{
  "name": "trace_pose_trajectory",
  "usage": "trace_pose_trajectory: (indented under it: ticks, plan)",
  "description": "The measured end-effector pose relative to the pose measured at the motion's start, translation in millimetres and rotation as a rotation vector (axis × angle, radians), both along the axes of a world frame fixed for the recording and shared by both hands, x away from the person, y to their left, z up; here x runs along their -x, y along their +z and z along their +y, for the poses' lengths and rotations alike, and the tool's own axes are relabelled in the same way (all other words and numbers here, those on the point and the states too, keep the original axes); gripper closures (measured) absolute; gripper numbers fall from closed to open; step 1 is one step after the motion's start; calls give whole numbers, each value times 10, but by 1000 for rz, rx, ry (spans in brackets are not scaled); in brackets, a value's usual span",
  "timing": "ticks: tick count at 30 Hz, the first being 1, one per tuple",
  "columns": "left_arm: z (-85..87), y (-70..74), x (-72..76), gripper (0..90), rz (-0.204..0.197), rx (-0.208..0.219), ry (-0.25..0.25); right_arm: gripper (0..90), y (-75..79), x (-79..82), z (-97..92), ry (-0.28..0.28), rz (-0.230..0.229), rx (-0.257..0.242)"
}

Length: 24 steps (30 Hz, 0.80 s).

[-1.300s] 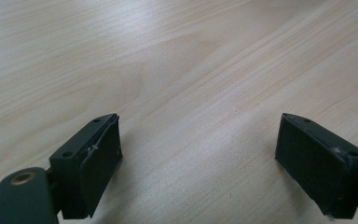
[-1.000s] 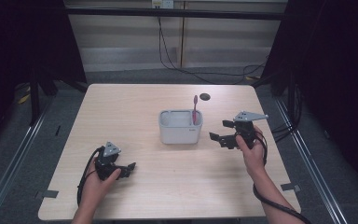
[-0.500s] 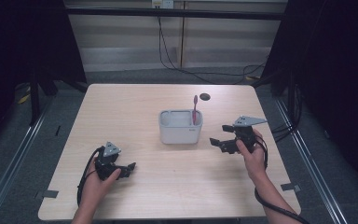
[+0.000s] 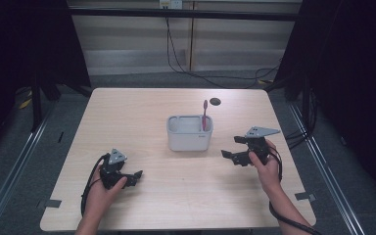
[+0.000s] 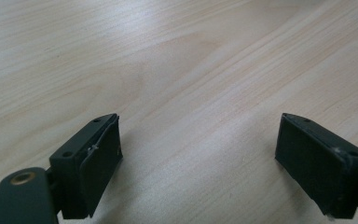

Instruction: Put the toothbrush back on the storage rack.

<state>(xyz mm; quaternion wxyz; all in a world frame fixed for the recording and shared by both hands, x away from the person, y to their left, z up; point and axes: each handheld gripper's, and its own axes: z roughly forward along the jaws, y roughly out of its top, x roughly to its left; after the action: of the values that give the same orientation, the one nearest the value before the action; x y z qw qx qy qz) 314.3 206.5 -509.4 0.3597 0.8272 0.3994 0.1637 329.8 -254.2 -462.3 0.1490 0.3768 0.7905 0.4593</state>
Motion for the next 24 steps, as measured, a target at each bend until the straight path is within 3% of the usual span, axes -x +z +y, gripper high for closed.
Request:
trace_pose_trajectory:
  ticks: [24]
  plan:
    - [0, 0, 0, 138, 0, 0, 0, 162, -247, 30, -81, 26, 49, 62]
